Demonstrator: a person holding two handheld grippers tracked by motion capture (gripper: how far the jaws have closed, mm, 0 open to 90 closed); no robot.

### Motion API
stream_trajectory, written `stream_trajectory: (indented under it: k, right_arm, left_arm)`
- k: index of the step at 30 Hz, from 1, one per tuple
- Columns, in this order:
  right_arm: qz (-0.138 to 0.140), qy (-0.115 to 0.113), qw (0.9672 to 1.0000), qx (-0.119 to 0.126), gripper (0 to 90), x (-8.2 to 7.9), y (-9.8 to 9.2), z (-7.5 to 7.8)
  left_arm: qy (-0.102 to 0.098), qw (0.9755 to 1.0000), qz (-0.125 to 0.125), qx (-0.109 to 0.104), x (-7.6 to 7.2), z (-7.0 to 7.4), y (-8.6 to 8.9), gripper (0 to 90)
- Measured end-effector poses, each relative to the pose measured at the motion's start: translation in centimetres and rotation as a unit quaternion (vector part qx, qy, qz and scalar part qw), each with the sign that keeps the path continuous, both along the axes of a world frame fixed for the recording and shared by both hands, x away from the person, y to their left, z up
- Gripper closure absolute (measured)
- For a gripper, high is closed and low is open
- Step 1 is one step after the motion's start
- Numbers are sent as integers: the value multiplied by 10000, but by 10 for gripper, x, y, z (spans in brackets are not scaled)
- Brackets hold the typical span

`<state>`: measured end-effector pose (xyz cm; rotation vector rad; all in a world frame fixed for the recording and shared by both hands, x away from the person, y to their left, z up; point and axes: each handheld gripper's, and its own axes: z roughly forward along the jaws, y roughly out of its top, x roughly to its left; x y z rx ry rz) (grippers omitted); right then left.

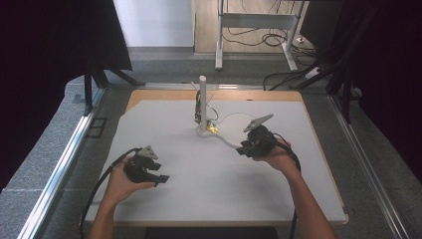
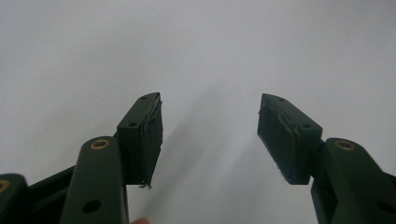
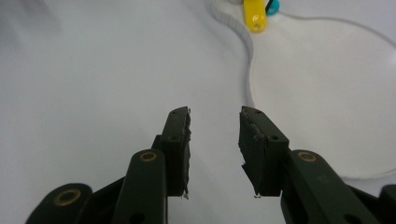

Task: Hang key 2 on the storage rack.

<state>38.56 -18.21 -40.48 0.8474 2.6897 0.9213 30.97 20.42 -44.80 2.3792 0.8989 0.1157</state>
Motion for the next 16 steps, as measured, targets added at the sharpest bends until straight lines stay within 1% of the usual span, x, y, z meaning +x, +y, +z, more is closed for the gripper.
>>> stream_trajectory:
  k: [1,2,3,4,5,7,10,11,13,14,15,16]
  right_arm:
    - [17,26,10000,48,634,-3,-3,-5]
    - [17,26,10000,48,634,-3,-3,-5]
    - [-13,41,9999,126,631,-9,-9,-15]
    - [-15,60,9999,140,627,-10,-11,-18]
    - [-15,60,9999,140,627,-10,-11,-18]
    - [-54,14,9999,163,605,-14,-14,-28]
    - [-110,-11,9997,203,591,-15,-15,-30]
    - [-147,-85,9996,239,553,-18,-17,-31]
    - [-275,-170,9989,334,520,-22,-22,-34]
    - [-395,-220,9982,386,504,-24,-26,-36]
    - [-395,-220,9982,386,504,-24,-26,-36]
    - [-679,-324,9967,309,479,-29,-33,-46]
  left_arm:
    - [0,10000,0,0,0,0,0,410]
    - [-10,10000,7,-2,0,0,0,410]
    - [5,10000,19,-2,1,-1,-1,410]
    - [9,10000,5,19,1,-1,-1,410]
    - [9,10000,5,19,1,-1,-1,410]
    - [30,10000,11,25,2,-2,-1,410]
    - [41,10000,36,-6,2,-2,-2,409]
    - [45,10000,31,-15,2,-2,-2,409]
    - [57,10000,42,-35,2,-1,-1,408]
    - [52,9999,74,-63,2,-1,-1,408]
    - [52,9999,74,-63,2,-1,-1,407]
    - [57,10000,62,-47,3,-1,-1,408]
